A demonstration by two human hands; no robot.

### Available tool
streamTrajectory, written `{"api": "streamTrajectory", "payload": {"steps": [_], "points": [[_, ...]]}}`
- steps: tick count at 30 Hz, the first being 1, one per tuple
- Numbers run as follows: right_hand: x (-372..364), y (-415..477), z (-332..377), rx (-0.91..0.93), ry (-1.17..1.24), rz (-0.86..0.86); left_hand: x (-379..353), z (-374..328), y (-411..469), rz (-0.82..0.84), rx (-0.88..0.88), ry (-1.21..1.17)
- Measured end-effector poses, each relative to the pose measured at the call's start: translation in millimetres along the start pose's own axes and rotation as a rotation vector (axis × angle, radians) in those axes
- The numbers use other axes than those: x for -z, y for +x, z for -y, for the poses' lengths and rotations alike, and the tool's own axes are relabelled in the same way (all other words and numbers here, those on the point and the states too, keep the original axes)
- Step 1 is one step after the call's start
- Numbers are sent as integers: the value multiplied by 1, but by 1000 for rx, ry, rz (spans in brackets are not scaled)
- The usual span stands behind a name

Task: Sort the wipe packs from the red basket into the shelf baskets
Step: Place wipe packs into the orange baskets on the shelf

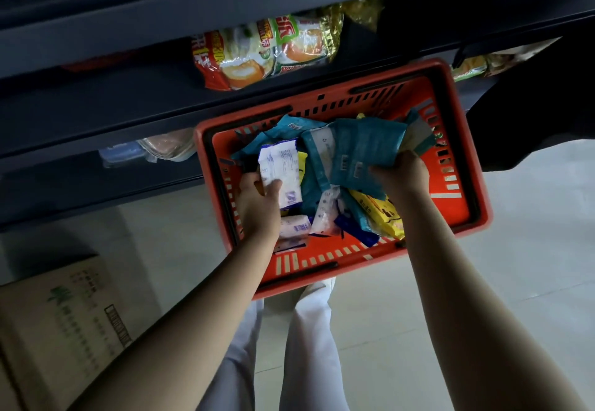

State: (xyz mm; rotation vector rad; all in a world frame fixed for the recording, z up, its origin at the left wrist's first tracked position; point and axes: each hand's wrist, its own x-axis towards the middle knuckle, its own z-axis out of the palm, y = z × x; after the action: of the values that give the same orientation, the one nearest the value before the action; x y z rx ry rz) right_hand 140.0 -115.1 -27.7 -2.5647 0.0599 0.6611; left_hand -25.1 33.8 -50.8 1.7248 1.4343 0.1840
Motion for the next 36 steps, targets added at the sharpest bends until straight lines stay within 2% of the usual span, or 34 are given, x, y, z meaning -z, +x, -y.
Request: {"api": "streamTrajectory", "payload": {"steps": [3, 5, 8, 11, 13, 18, 21, 27, 30, 33, 36], "points": [[19, -19, -1, -47, 89, 7, 27, -5, -12, 21, -137, 21], [43, -43, 6, -47, 356, 74, 55, -20, -25, 85, -132, -78], [94, -88, 31, 3, 819, 268, 108, -58, -51, 210, -134, -198], [150, -136, 74, 122, 982, 414, 172, -106, -80, 234, -205, -284], [185, -169, 106, 183, 980, 487, 214, -137, -102, 231, -244, -356], [252, -245, 190, 270, 760, 536, 313, -199, -149, 206, -309, -567], [275, -282, 239, 318, 656, 635, 367, -220, -159, 213, -331, -644], [283, -332, 338, 239, 911, 976, 467, -234, -137, 144, -363, -743], [269, -353, 387, 247, 993, 1094, 511, -232, -109, 104, -348, -799], [244, -369, 429, 298, 1041, 1106, 554, -227, -77, 92, -339, -836], [224, -375, 459, 365, 938, 940, 582, -225, -52, 105, -334, -860]]}}
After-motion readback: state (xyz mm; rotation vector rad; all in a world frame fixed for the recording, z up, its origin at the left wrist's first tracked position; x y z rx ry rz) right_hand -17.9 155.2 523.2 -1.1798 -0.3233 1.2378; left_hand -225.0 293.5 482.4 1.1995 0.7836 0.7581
